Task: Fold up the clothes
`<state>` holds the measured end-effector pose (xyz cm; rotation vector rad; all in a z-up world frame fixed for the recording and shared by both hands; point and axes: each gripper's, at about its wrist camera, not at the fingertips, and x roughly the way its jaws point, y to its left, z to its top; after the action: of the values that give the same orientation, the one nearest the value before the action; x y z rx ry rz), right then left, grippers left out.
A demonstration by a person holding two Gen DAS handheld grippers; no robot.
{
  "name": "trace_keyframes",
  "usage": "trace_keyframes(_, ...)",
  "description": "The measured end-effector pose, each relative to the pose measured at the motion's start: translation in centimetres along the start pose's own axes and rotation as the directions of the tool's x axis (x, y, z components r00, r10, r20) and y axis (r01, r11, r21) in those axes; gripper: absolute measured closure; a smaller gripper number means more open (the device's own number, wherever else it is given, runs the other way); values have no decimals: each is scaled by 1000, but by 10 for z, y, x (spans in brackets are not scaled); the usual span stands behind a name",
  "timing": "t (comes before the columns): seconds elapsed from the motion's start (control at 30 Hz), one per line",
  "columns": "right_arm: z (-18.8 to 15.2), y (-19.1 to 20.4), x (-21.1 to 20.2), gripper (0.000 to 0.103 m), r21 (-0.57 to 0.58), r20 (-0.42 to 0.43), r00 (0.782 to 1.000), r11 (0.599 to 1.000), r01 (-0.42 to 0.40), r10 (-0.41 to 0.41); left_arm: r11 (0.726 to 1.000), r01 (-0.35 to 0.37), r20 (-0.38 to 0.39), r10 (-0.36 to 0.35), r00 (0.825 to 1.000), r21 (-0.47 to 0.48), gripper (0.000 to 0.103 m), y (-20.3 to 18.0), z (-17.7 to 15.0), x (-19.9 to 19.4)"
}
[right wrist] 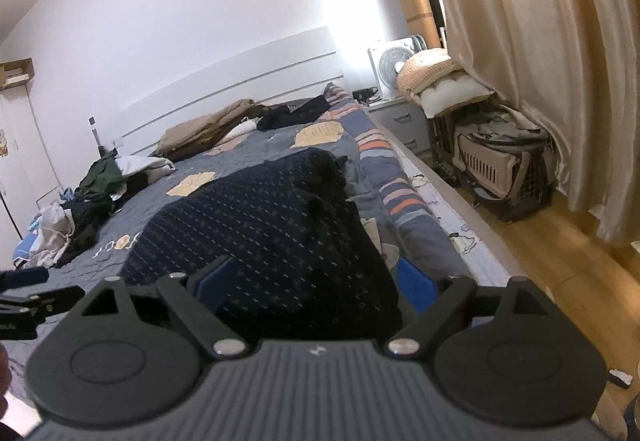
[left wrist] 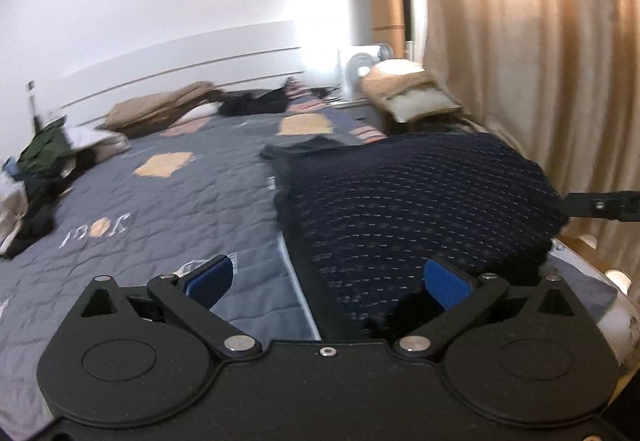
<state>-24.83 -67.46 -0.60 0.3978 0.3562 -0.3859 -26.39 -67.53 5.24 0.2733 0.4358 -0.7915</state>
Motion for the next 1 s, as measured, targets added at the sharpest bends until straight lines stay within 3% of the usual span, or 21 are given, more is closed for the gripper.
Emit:
trace_keyframes(0.1, 10, 12, -7, 14, -39, -16, 1000, 999, 3, -4, 997, 50, -52, -53, 997, -62, 0, 15, 7, -1)
trace_keyframes(0.27, 31, 34, -18, 10, -115, -30, 998, 992, 44, -48, 994, 62, -94, -70, 993, -92, 0, 33, 27, -4)
trace_keyframes(0.53, 57, 48, -24, 5, -25, -96, 995, 1000, -13, 10, 988, 113, -154, -128, 980, -106, 0, 44, 54, -4)
trace_keyframes(0.83, 82, 77, -11, 5, -77, -231, 972, 997, 31, -48, 976, 192, -234, -212, 949, -103, 0, 55, 74, 0)
trace_keyframes(1.0, 94, 92, -8, 5, -112, -290, 955, 993, 32, -64, 979, 191, -263, -202, 944, -67, 0, 61, 80, -1)
